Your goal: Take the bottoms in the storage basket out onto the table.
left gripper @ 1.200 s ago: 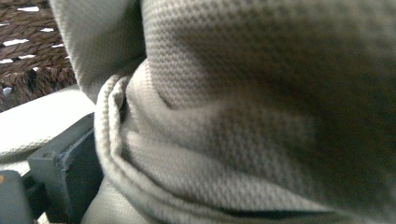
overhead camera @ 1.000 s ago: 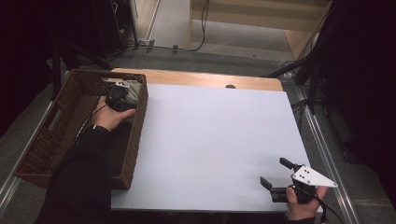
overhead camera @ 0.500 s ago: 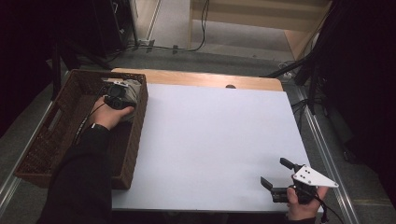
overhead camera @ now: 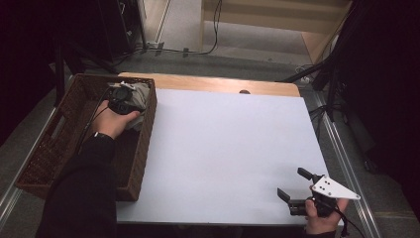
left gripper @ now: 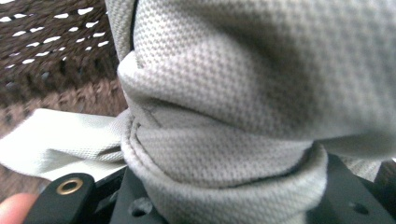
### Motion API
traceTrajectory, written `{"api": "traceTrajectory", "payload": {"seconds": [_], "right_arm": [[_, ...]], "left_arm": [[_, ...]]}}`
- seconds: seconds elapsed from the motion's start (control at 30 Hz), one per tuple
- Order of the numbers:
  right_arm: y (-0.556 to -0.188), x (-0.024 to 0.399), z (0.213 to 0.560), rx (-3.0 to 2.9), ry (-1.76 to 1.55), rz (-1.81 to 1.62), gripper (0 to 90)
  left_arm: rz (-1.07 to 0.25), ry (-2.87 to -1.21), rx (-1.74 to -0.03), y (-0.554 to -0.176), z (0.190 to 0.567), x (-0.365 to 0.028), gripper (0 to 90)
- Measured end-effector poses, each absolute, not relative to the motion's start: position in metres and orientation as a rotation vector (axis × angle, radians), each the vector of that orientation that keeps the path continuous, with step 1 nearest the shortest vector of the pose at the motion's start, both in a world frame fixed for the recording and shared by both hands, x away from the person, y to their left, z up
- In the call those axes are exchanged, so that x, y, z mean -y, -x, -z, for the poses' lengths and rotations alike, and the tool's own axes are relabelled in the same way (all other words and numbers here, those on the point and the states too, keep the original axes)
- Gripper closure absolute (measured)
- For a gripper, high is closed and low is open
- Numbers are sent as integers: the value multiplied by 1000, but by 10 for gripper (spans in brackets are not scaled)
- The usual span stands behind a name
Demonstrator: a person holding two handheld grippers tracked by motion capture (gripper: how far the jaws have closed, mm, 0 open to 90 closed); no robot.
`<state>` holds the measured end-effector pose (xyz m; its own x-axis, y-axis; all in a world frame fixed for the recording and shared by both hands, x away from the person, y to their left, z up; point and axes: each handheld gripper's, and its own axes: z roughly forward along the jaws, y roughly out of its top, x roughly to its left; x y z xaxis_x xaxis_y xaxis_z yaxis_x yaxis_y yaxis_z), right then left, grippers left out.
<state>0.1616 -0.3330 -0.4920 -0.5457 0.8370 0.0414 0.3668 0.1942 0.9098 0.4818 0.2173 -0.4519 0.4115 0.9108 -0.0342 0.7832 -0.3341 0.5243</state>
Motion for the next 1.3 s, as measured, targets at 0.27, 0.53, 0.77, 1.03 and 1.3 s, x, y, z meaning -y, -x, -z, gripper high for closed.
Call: {"api": "traceTrajectory", "payload": {"seconds": [0.27,0.53,0.77,1.03,1.3], "right_arm": [[-160,333,490,-2001,-1111,-1327,0],[-160,330,490,-2009,-1104,-1326,0],[-160,330,489,-2011,-1096,-1325,0],[-160,330,490,-2011,-1096,-1323,0],[-159,328,491,-2018,-1103,-1312,0]], "left_arm": [[-338,-2232,-1475,-467,431,-222,620],[-295,-2208,-1485,-437,421,-233,619],[-301,-2179,-1471,-417,412,-244,619],[-313,-2157,-1487,-386,405,-255,616],[-374,-2088,-1447,-365,393,-258,614]]}}
